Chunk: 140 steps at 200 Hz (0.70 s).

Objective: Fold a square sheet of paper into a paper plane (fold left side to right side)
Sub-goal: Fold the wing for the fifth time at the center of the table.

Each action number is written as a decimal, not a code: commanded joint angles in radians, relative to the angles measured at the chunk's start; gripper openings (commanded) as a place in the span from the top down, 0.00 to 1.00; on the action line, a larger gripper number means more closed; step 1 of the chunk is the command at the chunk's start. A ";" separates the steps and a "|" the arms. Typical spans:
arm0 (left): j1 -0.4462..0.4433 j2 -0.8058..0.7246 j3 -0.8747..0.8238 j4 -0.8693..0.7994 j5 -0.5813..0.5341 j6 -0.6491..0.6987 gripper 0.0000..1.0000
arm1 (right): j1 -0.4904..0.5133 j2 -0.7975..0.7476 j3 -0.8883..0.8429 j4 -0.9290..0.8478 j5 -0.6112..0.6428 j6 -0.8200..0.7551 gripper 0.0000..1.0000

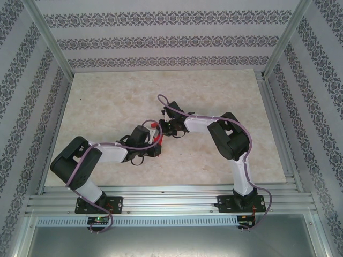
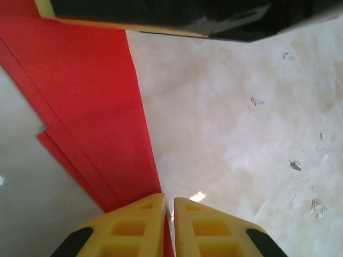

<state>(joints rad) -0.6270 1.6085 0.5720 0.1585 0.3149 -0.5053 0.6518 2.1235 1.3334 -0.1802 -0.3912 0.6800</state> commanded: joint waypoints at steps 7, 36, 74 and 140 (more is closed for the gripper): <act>-0.066 -0.003 -0.090 -0.329 0.100 -0.030 0.84 | -0.045 0.069 -0.012 -0.020 0.114 -0.010 0.87; -0.069 -0.012 -0.092 -0.331 0.099 -0.035 0.84 | -0.047 0.070 -0.015 -0.015 0.110 -0.008 0.87; -0.082 -0.033 -0.111 -0.339 0.087 -0.051 0.84 | -0.048 0.068 -0.017 -0.015 0.107 -0.007 0.87; -0.082 -0.161 -0.114 -0.423 0.076 -0.053 0.86 | -0.047 0.067 -0.016 0.011 0.076 -0.005 0.88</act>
<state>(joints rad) -0.6777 1.4685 0.5018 0.0086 0.3382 -0.5419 0.6312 2.1315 1.3334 -0.1516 -0.4019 0.6819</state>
